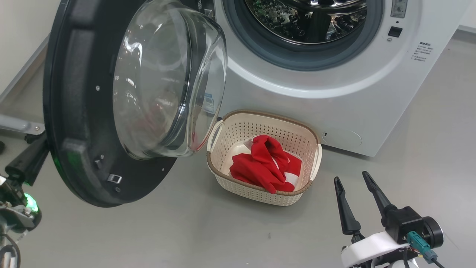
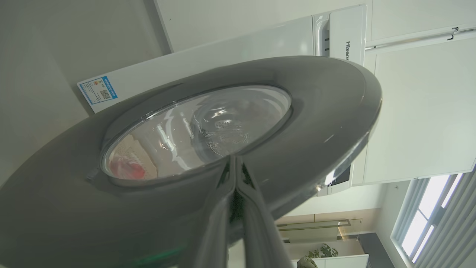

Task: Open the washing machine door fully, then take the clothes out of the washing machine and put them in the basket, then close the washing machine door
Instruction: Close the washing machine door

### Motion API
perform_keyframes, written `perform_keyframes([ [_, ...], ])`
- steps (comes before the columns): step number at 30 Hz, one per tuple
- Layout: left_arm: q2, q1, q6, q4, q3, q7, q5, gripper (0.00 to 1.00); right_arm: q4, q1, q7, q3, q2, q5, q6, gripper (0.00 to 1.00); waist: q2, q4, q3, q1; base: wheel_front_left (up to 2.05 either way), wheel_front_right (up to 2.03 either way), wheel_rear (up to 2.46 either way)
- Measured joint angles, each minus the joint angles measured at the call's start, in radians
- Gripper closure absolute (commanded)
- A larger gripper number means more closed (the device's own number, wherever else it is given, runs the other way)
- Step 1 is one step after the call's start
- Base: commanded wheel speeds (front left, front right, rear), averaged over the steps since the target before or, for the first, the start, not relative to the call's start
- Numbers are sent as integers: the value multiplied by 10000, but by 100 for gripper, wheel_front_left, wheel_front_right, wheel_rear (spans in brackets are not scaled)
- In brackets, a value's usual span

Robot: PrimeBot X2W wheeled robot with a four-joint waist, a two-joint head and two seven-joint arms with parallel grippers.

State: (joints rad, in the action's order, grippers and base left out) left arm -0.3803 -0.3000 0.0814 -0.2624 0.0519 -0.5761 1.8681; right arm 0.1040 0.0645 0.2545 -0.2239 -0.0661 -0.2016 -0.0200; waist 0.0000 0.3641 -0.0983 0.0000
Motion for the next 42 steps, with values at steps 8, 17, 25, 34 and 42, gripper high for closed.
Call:
perform_keyframes([
  [8,75,467,163,462,-86,-648,420,100,25,-11,0,-111,12,13,2,0,0,-186,71,0,0,0,0],
  [17,96,940,251,1087,-159,-1302,874,100,25,-42,0,-144,29,10,-2,0,0,-690,30,0,0,0,0],
  [25,96,1064,267,1659,-238,-1622,941,100,12,-207,0,-182,46,0,-19,0,0,-1316,-138,0,0,0,0],
  [34,100,1161,267,2029,-240,-1801,980,100,4,-412,2,-263,69,-69,-88,0,0,-2158,-375,0,0,0,0],
  [42,115,1135,265,2475,-293,-1973,1135,100,-125,-626,2,-272,94,-96,-94,0,0,-2928,-677,0,0,0,0],
])
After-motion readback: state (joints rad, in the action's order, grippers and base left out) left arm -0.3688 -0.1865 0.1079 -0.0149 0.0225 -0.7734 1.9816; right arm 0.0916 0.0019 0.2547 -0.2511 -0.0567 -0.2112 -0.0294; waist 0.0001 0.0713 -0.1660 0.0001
